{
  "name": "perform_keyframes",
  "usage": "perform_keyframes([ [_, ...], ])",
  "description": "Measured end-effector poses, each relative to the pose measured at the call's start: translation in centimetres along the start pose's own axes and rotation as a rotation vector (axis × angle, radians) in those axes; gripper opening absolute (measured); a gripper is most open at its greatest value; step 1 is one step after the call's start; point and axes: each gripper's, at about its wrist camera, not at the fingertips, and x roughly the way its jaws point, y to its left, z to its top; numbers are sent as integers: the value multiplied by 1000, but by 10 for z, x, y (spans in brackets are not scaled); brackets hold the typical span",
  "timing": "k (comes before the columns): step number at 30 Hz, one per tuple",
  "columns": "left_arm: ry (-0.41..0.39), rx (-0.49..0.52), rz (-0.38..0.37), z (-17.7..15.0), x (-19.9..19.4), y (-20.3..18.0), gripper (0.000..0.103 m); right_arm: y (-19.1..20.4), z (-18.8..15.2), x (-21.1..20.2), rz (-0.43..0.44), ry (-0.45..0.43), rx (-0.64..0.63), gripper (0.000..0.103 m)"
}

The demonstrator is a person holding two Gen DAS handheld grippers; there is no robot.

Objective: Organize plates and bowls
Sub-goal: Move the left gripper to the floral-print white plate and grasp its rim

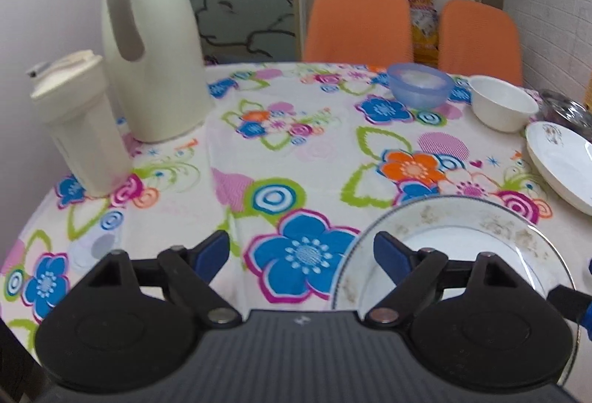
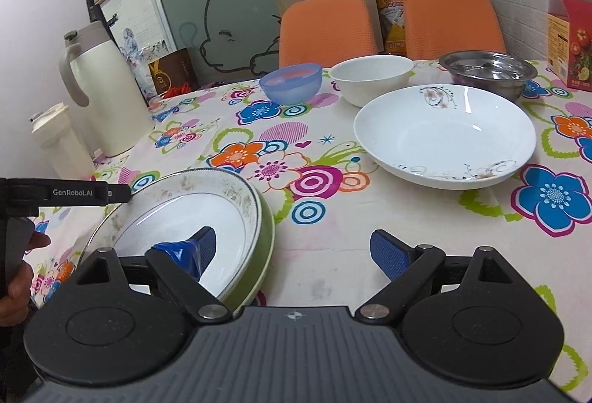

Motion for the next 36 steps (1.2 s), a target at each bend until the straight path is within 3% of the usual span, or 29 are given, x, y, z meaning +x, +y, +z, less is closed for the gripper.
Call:
perform_keyframes([
  [5, -20, -60, -1, 14, -3, 18, 88, 5, -2, 7, -11, 27, -38, 78],
  [9, -5, -88, -6, 17, 3, 23, 88, 18, -3, 19, -55, 79, -151, 78],
  [12, 15, -104, -31, 17, 9, 22, 88, 19, -6, 12, -59, 59, -208, 78],
  [21, 6, -70, -83, 29, 9, 6, 90, 8, -4, 9, -49, 65, -164, 79],
  [26, 41, -30, -286, 56, 17, -29, 91, -27, 16, -23, -17, -95, 7, 79],
  [29, 78, 16, -396, 73, 31, -70, 91, -60, 32, -37, -155, -149, 22, 79],
  [32, 135, 79, -466, 88, 55, -120, 91, -100, 47, -34, -262, -137, 69, 79],
  [36, 207, 143, -494, 98, 88, -176, 91, -142, 66, -3, -280, -61, 130, 79],
])
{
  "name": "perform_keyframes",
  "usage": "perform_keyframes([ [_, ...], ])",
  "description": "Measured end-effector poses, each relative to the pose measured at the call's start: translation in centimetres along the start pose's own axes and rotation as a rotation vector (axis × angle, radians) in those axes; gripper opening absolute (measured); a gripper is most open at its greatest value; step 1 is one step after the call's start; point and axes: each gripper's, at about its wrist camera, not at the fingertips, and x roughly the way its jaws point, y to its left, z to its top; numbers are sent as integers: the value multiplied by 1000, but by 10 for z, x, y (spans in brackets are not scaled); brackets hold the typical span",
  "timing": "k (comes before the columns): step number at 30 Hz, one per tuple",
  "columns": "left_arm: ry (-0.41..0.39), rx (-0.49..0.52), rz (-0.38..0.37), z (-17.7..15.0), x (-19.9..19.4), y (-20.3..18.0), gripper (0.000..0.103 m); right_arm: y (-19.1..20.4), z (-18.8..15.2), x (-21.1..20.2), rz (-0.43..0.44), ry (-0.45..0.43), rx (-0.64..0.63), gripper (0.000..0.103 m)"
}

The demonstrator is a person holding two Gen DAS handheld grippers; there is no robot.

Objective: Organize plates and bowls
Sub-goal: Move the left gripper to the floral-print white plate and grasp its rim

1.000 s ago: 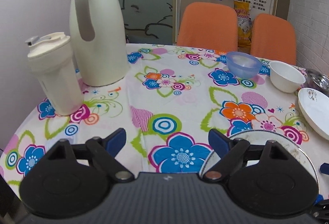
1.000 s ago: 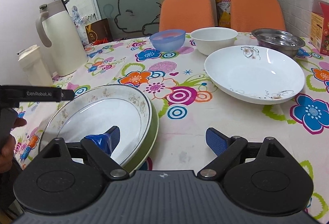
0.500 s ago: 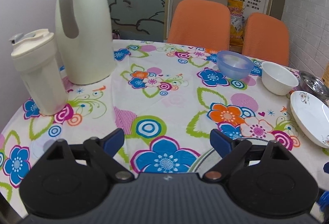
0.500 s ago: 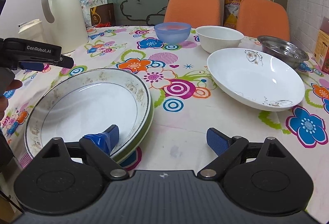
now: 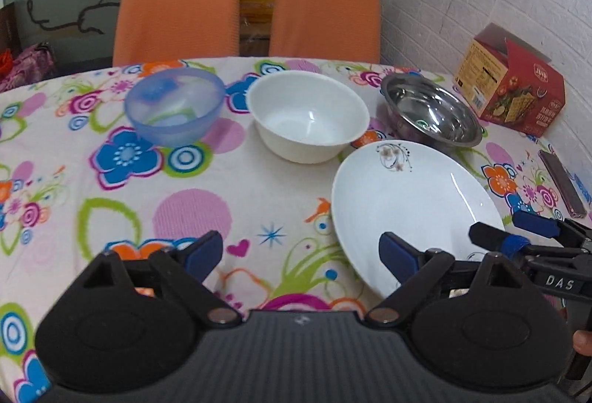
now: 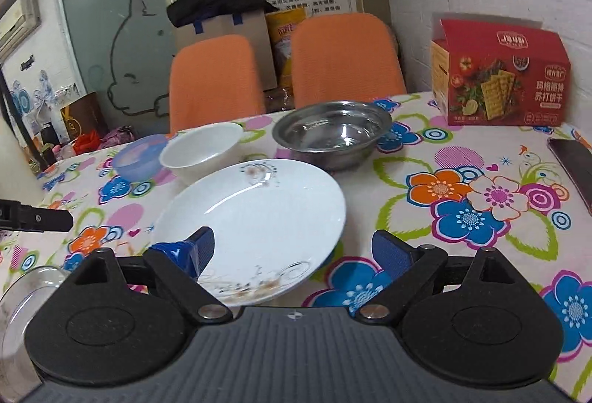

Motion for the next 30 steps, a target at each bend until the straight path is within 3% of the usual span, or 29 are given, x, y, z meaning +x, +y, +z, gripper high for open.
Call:
perform_keyframes([
  [7, 61, 16, 11, 14, 44, -21, 91, -3, 4, 56, 6, 119, -82, 80],
  [13, 76, 25, 16, 14, 58, -30, 91, 1, -1, 60, 11, 94, -142, 82],
  [25, 61, 93, 66, 8, 62, -43, 92, 6, -2, 63, 9, 50, -139, 84],
  [26, 58, 91, 67, 8, 61, -43, 91, 8, -2, 64, 11, 50, -141, 84],
  [28, 38, 95, 50, 6, 58, -45, 79, 10, -2, 65, 32, 53, -153, 84],
  [29, 29, 103, 30, 5, 55, -50, 60, 11, -3, 65, 56, 57, -167, 84],
  [30, 29, 106, 44, 4, 53, -55, 58, 11, -3, 64, 79, 59, -180, 84],
])
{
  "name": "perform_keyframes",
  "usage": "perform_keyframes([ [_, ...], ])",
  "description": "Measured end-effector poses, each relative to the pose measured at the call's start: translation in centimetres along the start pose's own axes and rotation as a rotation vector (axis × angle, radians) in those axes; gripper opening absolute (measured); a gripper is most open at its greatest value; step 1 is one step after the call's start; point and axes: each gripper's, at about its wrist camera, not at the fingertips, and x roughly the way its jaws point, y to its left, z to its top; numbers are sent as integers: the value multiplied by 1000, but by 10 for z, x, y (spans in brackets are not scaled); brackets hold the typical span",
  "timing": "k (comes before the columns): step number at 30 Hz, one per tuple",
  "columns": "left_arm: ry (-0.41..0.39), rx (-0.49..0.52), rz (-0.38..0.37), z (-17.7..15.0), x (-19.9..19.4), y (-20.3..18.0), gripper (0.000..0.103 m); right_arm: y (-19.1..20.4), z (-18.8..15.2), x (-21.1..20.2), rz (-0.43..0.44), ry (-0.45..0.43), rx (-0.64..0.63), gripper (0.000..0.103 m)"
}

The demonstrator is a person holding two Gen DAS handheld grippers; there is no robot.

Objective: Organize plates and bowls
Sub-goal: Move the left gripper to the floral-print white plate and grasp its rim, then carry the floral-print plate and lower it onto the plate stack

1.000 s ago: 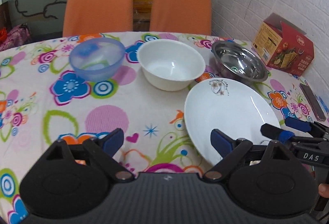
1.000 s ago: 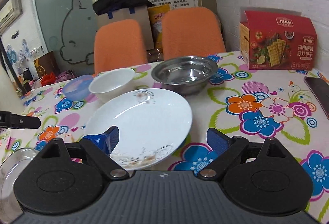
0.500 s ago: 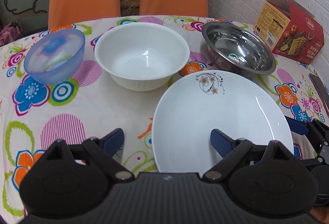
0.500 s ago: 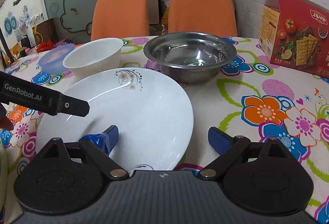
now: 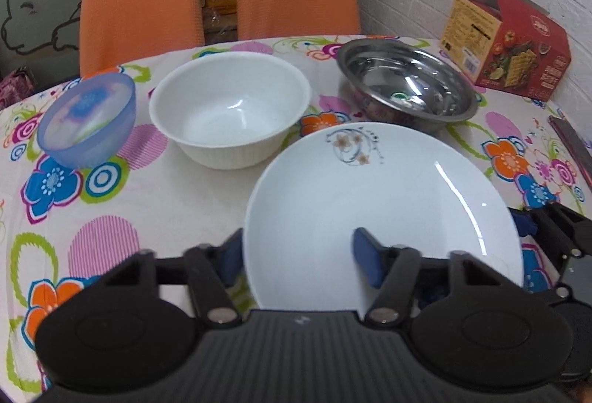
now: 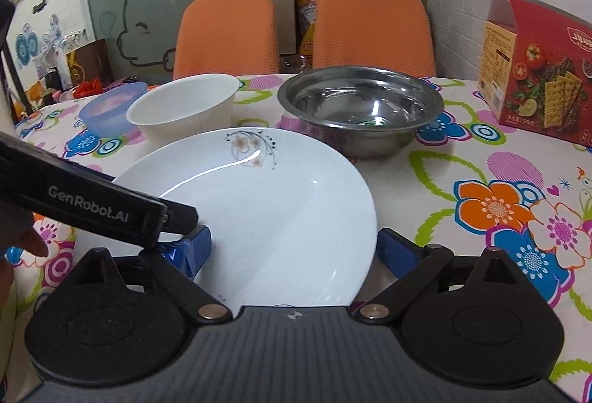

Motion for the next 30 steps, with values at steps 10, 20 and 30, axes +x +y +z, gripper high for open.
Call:
perform_keyframes([
  [10, 30, -50, -7, -4, -29, 1, 42, 4, -4, -19, 2, -11, 119, 76],
  [20, -73, -73, 6, -18, -102, 20, 42, 32, 6, -59, -5, -68, 112, 76],
  [30, -106, -133, 126, -81, -172, 77, 42, 101, 3, -93, 100, -130, 45, 78],
])
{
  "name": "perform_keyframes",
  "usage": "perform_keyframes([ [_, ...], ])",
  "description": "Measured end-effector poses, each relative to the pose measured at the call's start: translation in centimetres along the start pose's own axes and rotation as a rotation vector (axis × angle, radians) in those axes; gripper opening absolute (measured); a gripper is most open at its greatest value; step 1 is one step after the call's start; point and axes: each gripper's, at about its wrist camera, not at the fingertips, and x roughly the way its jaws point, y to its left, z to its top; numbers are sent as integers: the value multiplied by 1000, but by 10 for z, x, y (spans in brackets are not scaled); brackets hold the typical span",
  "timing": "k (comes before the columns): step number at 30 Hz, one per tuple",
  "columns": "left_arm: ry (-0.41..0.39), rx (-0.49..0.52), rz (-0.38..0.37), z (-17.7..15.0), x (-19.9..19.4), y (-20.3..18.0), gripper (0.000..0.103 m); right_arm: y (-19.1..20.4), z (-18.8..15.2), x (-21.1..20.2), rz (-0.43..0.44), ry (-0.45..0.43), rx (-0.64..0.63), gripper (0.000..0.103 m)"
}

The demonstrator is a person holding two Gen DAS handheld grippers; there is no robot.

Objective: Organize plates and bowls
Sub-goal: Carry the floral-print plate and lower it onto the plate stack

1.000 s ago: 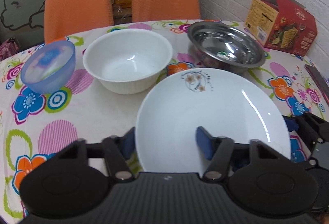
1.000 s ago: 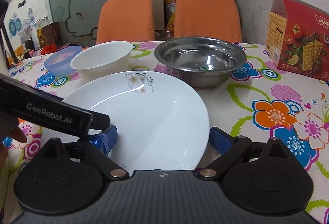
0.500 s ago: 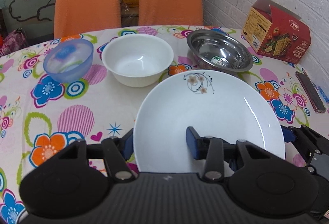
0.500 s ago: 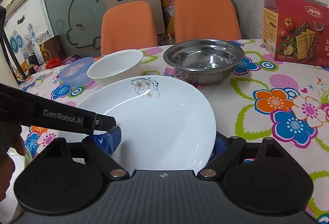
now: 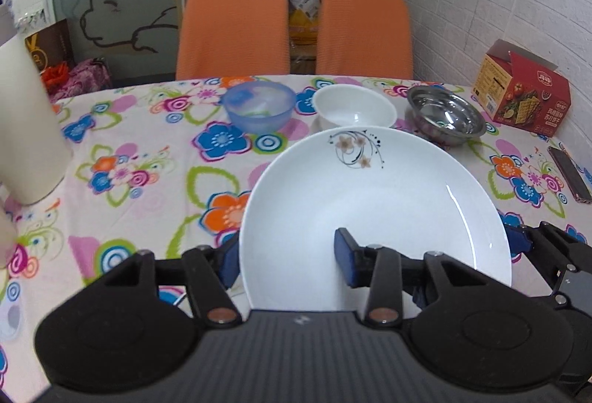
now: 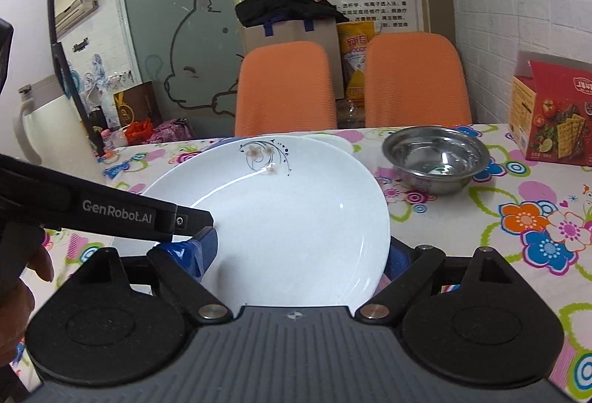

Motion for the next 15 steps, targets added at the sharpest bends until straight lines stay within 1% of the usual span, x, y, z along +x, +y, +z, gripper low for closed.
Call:
perform_keyframes([
  [5, 18, -66, 44, -38, -20, 37, 42, 40, -17, -1, 78, 31, -12, 78],
  [9, 31, -100, 65, -61, -26, 55, 41, 67, -34, -3, 129, 69, -30, 78],
  [12, 44, -123, 57, -71, -24, 64, 39, 81, -44, -2, 155, 95, -43, 78],
  [15, 61, -149, 41, -76, -18, 70, 40, 91, -54, -3, 159, 105, -51, 78],
])
